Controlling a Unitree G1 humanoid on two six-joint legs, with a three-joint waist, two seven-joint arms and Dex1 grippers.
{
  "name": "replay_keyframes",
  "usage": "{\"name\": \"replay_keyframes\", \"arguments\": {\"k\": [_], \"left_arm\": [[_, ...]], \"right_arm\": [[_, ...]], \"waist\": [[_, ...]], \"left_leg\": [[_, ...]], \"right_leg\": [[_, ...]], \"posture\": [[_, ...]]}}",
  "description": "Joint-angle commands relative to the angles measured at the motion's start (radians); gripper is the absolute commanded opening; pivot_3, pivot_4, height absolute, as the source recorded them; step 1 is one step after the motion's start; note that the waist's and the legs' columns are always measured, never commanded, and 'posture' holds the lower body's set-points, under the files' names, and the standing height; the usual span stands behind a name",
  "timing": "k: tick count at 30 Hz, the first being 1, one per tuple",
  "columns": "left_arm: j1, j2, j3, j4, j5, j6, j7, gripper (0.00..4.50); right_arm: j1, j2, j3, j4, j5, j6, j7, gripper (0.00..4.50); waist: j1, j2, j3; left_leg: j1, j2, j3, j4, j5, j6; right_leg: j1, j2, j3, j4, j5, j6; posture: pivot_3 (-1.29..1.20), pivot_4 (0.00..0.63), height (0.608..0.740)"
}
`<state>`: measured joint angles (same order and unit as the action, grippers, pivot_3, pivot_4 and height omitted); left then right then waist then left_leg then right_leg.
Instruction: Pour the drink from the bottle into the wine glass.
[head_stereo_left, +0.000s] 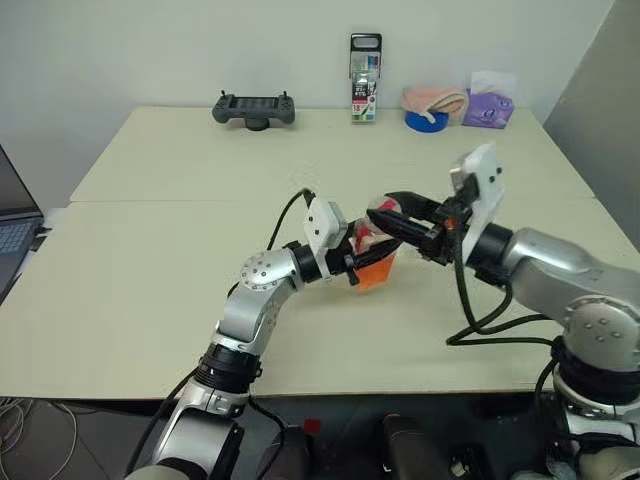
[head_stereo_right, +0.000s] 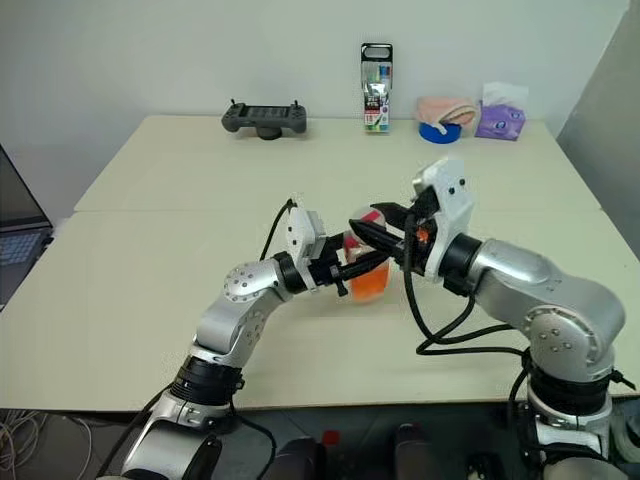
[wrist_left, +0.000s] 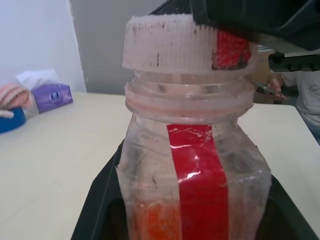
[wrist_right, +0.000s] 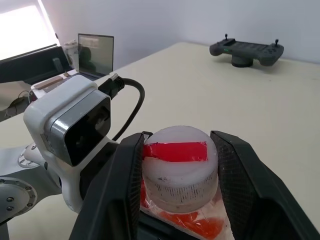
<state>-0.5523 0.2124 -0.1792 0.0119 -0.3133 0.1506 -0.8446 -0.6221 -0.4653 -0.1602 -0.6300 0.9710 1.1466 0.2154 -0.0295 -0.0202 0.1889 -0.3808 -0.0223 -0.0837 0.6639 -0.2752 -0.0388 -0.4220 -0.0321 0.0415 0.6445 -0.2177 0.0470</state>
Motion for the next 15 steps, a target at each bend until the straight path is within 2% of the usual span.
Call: {"name": "replay_keyframes", "arguments": {"k": [1, 4, 8, 15], "left_arm": [[0.02, 0.007, -0.004, 0.009, -0.001, 0.007, -0.013, 1.71], [0.019, 0.004, -0.01, 0.013, -0.003, 0.007, -0.017, 1.69], [0.014, -0.003, -0.015, 0.016, -0.002, 0.007, -0.019, 1.69], [-0.004, -0.007, -0.021, 0.024, -0.008, 0.004, -0.019, 1.68]], "right_arm": [[-0.053, -0.028, -0.143, -0.019, 0.07, -0.063, -0.029, 1.78], [-0.023, -0.08, -0.168, -0.032, 0.119, -0.068, -0.016, 1.78], [0.029, -0.204, -0.139, -0.065, 0.135, -0.06, 0.078, 1.78], [-0.011, -0.359, -0.005, -0.038, 0.026, -0.154, 0.291, 1.71]], "waist": [[0.0, 0.0, 0.0], [0.0, 0.0, 0.0], [0.001, 0.0, 0.0], [-0.003, 0.0, 0.0]], "left_leg": [[0.0, 0.0, 0.0, 0.0, 0.0, 0.0], [0.0, 0.0, 0.0, 0.0, 0.0, 0.0], [-0.001, 0.0, 0.0, 0.0, 0.0, 0.0], [0.001, 0.002, 0.001, 0.0, 0.0, 0.0]], "right_leg": [[0.0, 0.0, 0.0, 0.0, 0.0, 0.0], [0.0, 0.0, 0.0, 0.0, 0.0, 0.0], [0.0, 0.0, 0.0, 0.0, 0.0, 0.001], [0.0, 0.003, 0.0, 0.001, -0.002, 0.003]], "posture": [[0.0, 0.15, 0.74], [0.0, 0.15, 0.74], [0.0, 0.15, 0.74], [0.0, 0.15, 0.74]]}}
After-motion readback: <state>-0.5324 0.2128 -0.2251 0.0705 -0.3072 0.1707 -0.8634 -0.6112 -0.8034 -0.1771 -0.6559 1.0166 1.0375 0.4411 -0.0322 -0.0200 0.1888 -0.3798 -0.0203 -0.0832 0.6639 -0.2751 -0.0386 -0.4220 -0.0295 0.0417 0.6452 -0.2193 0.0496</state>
